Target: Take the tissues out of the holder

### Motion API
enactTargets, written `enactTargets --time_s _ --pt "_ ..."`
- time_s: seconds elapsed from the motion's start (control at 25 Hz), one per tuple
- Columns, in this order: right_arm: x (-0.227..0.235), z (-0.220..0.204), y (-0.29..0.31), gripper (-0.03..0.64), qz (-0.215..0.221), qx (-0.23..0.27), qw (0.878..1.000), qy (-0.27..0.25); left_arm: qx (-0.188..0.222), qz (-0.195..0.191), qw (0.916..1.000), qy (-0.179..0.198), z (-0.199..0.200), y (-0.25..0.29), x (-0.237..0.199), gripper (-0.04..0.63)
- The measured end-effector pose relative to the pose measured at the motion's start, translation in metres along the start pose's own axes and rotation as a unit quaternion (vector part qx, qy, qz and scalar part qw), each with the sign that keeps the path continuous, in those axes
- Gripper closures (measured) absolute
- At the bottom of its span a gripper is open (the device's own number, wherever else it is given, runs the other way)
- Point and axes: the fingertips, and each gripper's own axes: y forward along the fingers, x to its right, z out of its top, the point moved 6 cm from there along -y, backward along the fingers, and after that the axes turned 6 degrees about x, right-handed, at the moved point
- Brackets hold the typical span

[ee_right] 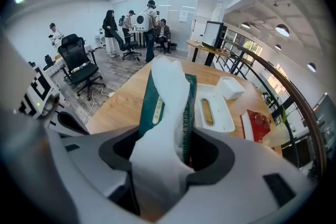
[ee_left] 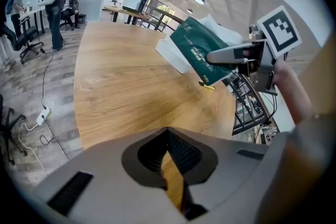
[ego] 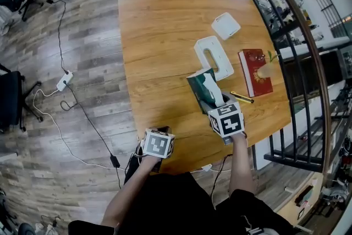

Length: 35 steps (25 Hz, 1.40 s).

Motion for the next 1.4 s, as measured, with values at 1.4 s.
enactTargets --time_s 1.4 --pt "-0.145 -0.128 0.002 0.342 0.024 -0.106 0.994 0.020 -0.011 0.003 0.9989 0.046 -0.015 -0.022 0.004 0.597"
